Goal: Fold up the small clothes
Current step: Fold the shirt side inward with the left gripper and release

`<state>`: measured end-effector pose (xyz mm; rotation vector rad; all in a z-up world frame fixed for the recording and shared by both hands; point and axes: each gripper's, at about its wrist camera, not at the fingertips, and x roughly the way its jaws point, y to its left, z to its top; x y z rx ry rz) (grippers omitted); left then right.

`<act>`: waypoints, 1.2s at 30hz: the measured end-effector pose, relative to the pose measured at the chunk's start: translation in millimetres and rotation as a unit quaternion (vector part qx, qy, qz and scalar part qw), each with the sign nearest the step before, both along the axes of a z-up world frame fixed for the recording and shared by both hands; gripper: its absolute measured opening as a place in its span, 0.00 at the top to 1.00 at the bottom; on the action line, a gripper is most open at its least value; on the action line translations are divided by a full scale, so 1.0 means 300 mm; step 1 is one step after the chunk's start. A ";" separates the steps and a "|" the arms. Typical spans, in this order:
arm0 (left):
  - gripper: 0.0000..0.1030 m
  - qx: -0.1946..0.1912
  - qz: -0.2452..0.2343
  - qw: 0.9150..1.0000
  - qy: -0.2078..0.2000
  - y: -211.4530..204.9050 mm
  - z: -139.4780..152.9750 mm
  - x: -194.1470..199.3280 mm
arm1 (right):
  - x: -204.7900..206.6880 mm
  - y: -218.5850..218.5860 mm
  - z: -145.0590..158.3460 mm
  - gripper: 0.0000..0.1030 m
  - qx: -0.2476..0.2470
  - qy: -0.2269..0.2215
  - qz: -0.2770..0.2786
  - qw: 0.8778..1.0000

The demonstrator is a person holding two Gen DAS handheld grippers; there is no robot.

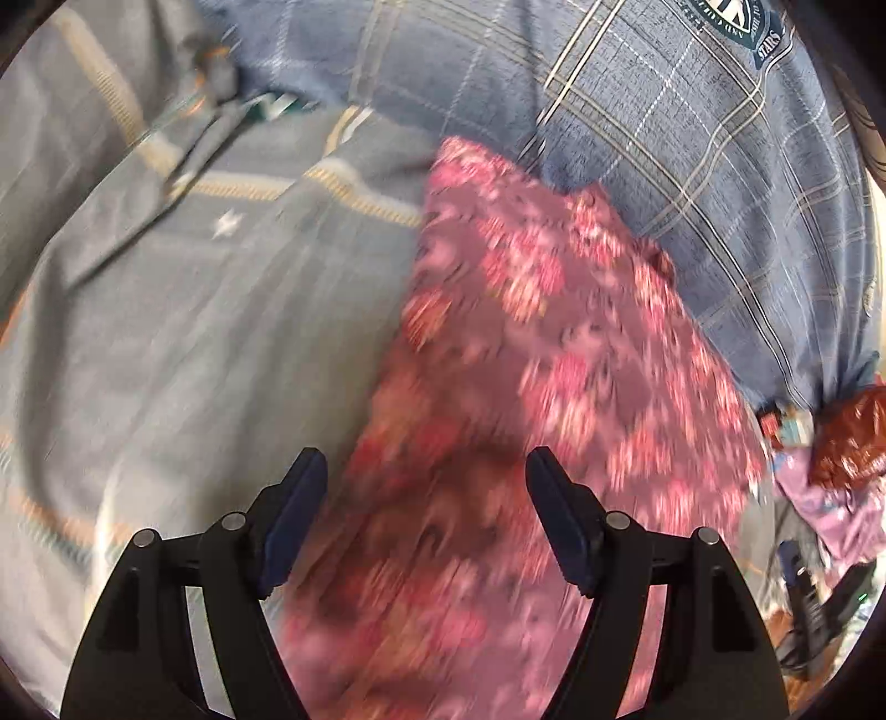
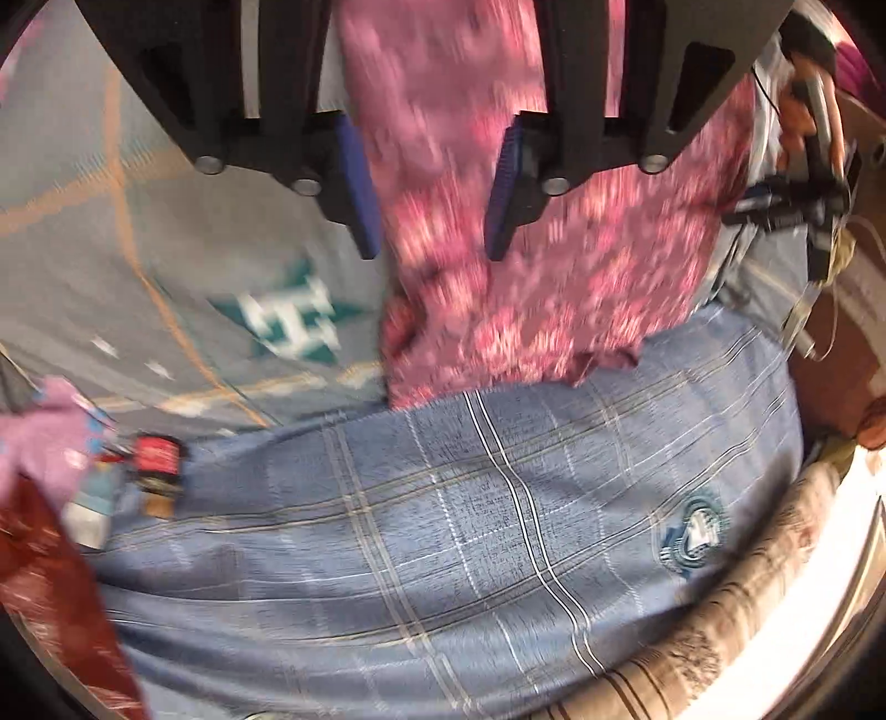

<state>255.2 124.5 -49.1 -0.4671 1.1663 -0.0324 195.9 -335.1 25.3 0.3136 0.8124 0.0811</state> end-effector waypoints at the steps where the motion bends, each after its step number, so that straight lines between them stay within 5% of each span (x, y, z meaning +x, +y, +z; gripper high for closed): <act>1: 0.28 0.004 0.000 1.000 0.004 0.015 0.010 -0.037 | -0.056 -0.014 0.001 0.60 -0.001 0.002 -0.003 1.000; 7: 0.28 0.011 -0.004 1.000 0.026 0.112 0.059 -0.289 | -0.352 -0.110 -0.048 0.58 0.008 0.034 -0.031 0.999; 13: 0.28 0.005 -0.052 0.996 0.072 0.034 -0.023 -0.488 | -0.539 -0.151 -0.108 0.51 0.038 0.046 -0.034 0.998; 24: 0.25 -0.036 -0.109 0.989 0.089 -0.113 -0.120 -0.638 | -0.612 -0.099 -0.279 0.50 0.076 0.112 0.009 0.991; 31: 0.19 -0.092 -0.107 0.985 0.100 -0.111 -0.151 -0.668 | -0.637 0.012 -0.285 0.43 0.075 0.099 0.073 0.990; 36: 0.20 -0.097 -0.105 0.986 0.087 -0.111 -0.154 -0.688 | -0.627 0.042 -0.284 0.43 0.045 0.098 0.095 0.990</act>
